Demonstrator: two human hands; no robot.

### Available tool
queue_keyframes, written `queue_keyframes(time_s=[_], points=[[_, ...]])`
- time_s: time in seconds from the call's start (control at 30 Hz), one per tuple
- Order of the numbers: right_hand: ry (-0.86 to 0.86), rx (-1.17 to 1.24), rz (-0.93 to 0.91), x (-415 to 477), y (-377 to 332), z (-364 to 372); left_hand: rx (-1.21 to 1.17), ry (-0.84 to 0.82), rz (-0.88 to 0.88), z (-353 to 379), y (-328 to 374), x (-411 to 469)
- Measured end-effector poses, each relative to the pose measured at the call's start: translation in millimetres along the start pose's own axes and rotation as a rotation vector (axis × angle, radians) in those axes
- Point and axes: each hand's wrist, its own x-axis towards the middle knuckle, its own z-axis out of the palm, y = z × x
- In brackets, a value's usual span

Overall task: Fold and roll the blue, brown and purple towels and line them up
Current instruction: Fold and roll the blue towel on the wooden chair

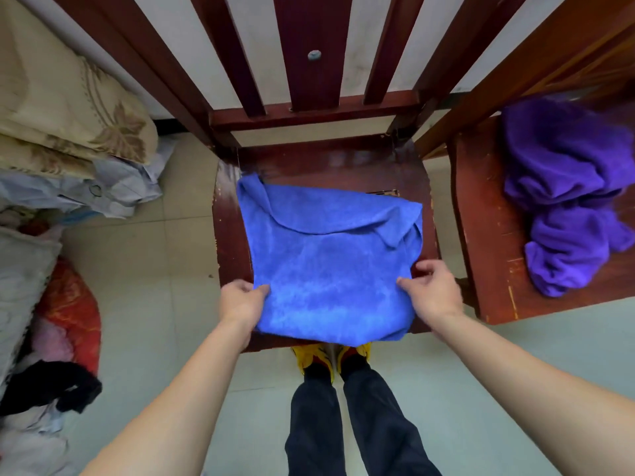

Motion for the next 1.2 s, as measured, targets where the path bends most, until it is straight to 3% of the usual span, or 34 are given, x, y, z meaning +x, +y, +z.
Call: queue_keyframes(time_s=[0.07,0.2,0.3,0.37,0.5,0.6,0.7,0.9,1.03,1.2], points=[[0.112,-0.207,-0.228,6.9,-11.2,-7.7,0.292,0.115,0.202,-7.2,14.5,4.6],[0.191,-0.677,-0.782,31.3,-45.1,-17.1,0.791,0.28,0.878,-10.7,59.1,26.9],[0.134,-0.681,-0.983,46.3,-65.9,-17.1,1.128,0.277,1.078,-5.1,92.1,42.1],[0.125,-0.46,-0.906,52.9,-75.9,-18.7,1.115,0.285,1.075,-6.8,107.4,47.0],[0.139,0.082,-0.554,70.9,-98.4,-33.3,0.864,0.272,1.057,-23.3,131.8,49.9],[0.152,0.254,-0.344,90.4,-115.2,-38.2,0.635,0.173,0.949,-33.0,149.5,55.0],[0.165,0.197,-0.27,111.8,-127.4,-34.4,0.405,0.151,0.817,-31.7,161.2,66.7],[0.214,0.1,-0.23,124.7,-124.7,-22.2,0.322,0.143,0.728,-12.8,150.2,78.9],[0.214,-0.069,-0.184,119.2,-101.5,-21.1,0.188,0.222,0.484,-7.5,134.6,83.0],[0.32,-0.033,-0.137,122.0,-101.6,-32.1,-0.035,0.273,0.327,-10.0,128.1,83.1]])
